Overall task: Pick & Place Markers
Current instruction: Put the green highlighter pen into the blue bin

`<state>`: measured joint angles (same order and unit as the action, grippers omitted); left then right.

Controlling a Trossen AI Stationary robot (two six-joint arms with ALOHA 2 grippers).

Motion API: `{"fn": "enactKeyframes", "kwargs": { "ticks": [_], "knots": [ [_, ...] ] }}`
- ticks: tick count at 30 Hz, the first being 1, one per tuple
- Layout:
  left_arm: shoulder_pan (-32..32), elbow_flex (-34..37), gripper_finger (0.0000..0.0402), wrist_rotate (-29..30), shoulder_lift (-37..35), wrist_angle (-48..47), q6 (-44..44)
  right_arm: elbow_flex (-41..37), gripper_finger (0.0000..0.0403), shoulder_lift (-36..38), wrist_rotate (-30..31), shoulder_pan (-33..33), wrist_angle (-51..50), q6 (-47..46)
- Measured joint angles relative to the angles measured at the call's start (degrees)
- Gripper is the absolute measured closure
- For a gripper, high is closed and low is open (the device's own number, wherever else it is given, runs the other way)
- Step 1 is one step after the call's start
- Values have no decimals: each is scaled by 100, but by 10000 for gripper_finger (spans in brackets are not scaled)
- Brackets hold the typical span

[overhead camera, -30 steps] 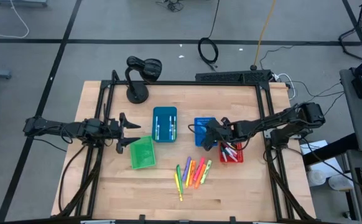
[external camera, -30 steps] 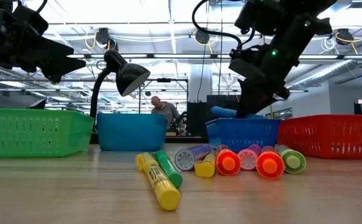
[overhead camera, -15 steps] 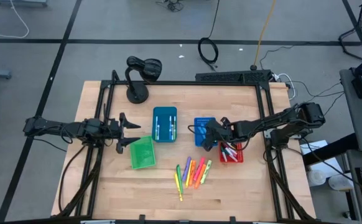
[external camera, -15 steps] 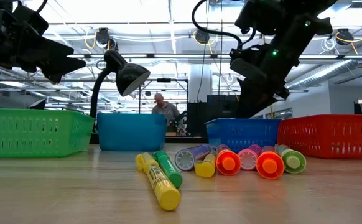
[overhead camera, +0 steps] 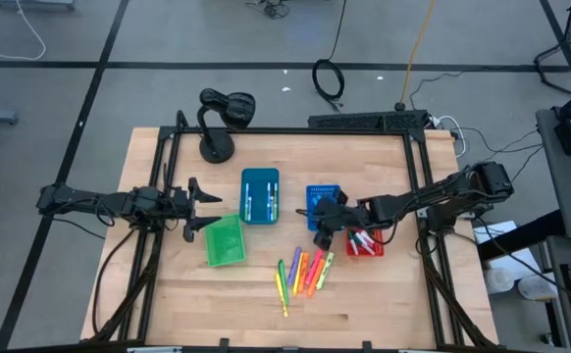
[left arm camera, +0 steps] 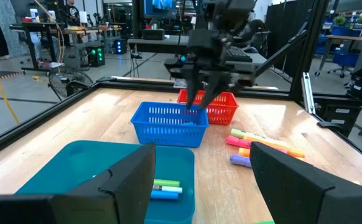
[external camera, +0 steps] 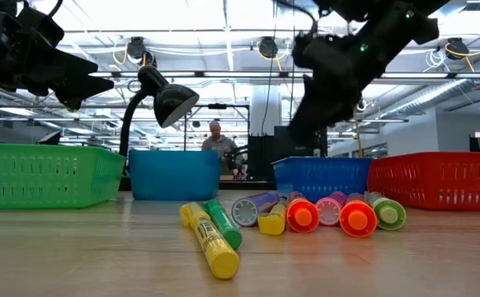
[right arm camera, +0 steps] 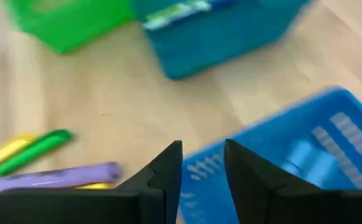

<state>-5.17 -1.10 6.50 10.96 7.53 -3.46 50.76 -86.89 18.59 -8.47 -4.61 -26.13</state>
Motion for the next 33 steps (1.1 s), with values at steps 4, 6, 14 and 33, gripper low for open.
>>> {"fn": "enactKeyframes", "kwargs": {
  "ticks": [4, 6, 14, 33],
  "knots": [
    [0, 0, 135, 0, 1, 0, -1, 0, 294, 0, -259, -220, 476, 626],
    [0, 2, 135, 0, 0, -2, 0, 0, 294, 0, -383, -337, 635, 939],
    [0, 0, 135, 0, 0, -1, 0, 0, 293, 0, -1097, -768, 765, 2053],
    [0, 1, 135, 0, 0, -1, -1, 0, 293, 0, -2417, -1368, 740, 3396]
  ]
}}
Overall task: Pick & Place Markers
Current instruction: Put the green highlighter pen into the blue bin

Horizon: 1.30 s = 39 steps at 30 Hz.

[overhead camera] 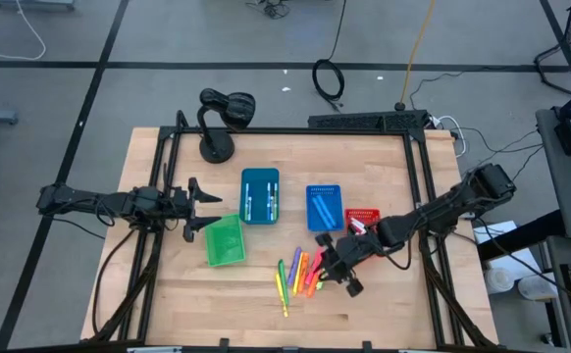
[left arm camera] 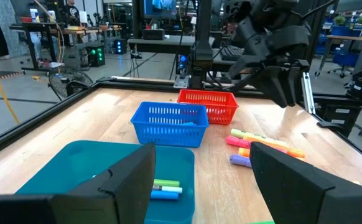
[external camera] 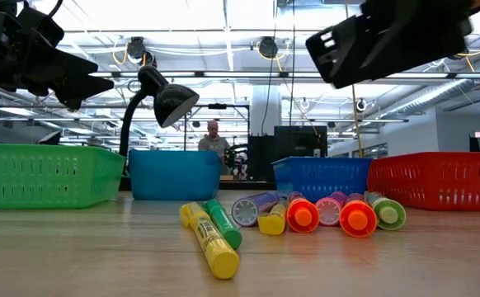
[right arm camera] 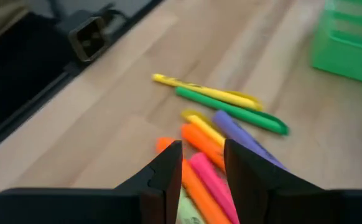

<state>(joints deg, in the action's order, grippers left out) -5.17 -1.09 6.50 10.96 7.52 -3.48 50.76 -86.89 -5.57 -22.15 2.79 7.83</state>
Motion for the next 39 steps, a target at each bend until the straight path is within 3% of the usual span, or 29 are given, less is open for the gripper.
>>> {"fn": "enactKeyframes", "kwargs": {
  "ticks": [10, 20, 24, 33, 39],
  "knots": [
    [0, 0, 135, 0, 1, -1, 1, 0, 293, 0, -224, -203, -72, 333],
    [0, 0, 135, 0, 0, 1, 1, -452, 293, 0, -197, -199, -105, 1378],
    [0, -1, 135, 0, 0, 1, 1, -467, 293, 0, 250, -217, -117, 1286],
    [0, 1, 135, 0, 2, 0, 0, 380, 293, -200, 1328, -414, -2216, 1426],
    [0, 1, 135, -1, 2, 0, 1, 1141, 293, -889, 1471, -452, -2828, 1767]
  ]
}}
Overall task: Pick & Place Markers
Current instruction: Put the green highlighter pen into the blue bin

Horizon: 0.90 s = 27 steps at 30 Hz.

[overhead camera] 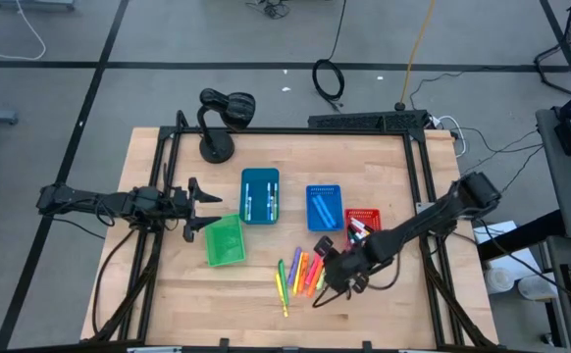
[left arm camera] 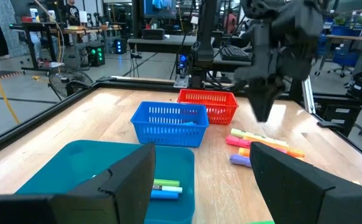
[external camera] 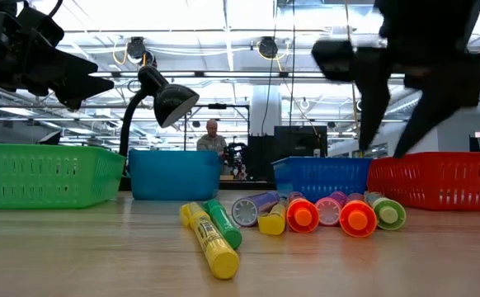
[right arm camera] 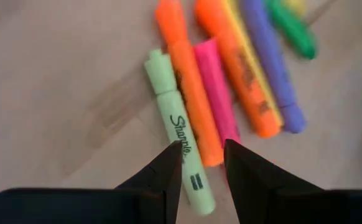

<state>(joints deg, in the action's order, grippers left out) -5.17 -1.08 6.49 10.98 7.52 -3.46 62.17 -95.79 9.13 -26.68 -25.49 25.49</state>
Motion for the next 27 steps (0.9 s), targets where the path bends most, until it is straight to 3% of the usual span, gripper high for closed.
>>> {"fn": "enactKeyframes", "kwargs": {
  "ticks": [8, 27],
  "knots": [
    [0, 0, 135, 1, 0, 1, 0, 284, 293, -814, -8, -26, -132, 273],
    [0, 0, 135, 1, -2, 1, -1, -94, 302, -804, -322, 44, 88, -120]
  ]
}}
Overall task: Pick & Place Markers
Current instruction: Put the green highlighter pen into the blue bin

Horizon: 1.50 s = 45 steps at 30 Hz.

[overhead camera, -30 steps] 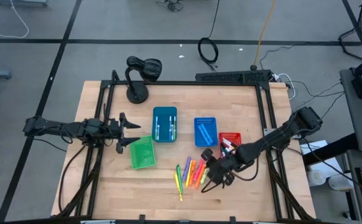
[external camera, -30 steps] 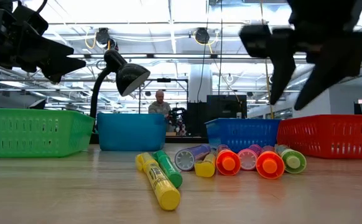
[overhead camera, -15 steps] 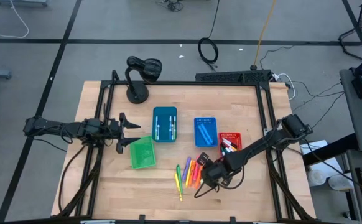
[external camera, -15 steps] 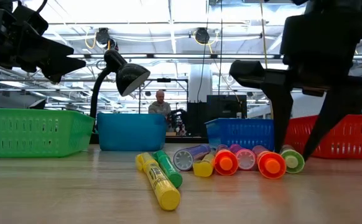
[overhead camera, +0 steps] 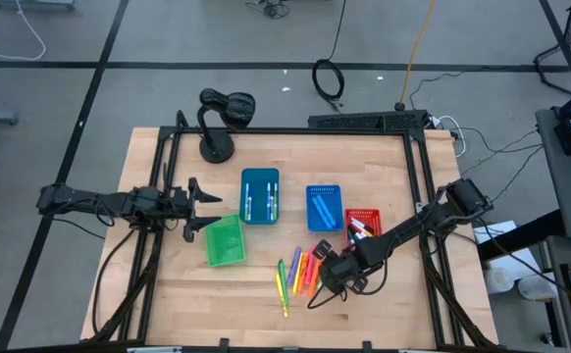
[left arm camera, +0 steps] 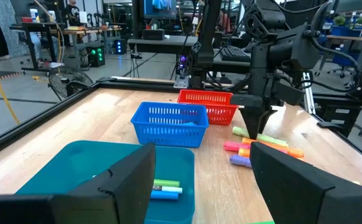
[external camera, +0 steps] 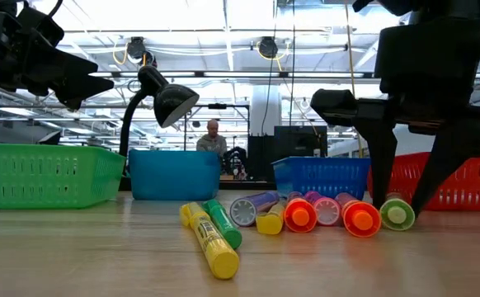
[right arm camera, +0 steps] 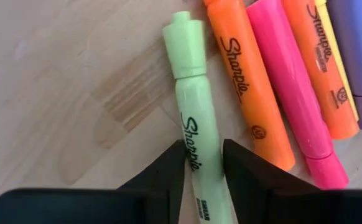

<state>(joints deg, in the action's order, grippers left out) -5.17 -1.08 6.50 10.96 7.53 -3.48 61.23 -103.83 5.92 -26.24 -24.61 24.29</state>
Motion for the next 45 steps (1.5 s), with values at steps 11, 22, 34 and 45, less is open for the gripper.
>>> {"fn": "enactKeyframes", "kwargs": {
  "ticks": [11, 22, 34, 45],
  "knots": [
    [0, 0, 135, 0, 2, 0, -1, -13, 356, -16, -10, -2, 31, 17],
    [0, 0, 135, 0, 2, 0, 0, -22, 348, -26, -14, 0, 40, 17],
    [0, 0, 135, 0, 2, -1, 0, -24, 345, -31, -17, 0, 40, 17],
    [0, 0, 135, 0, 1, 0, 0, -26, 345, -31, -18, 0, 43, 17]
  ]
}}
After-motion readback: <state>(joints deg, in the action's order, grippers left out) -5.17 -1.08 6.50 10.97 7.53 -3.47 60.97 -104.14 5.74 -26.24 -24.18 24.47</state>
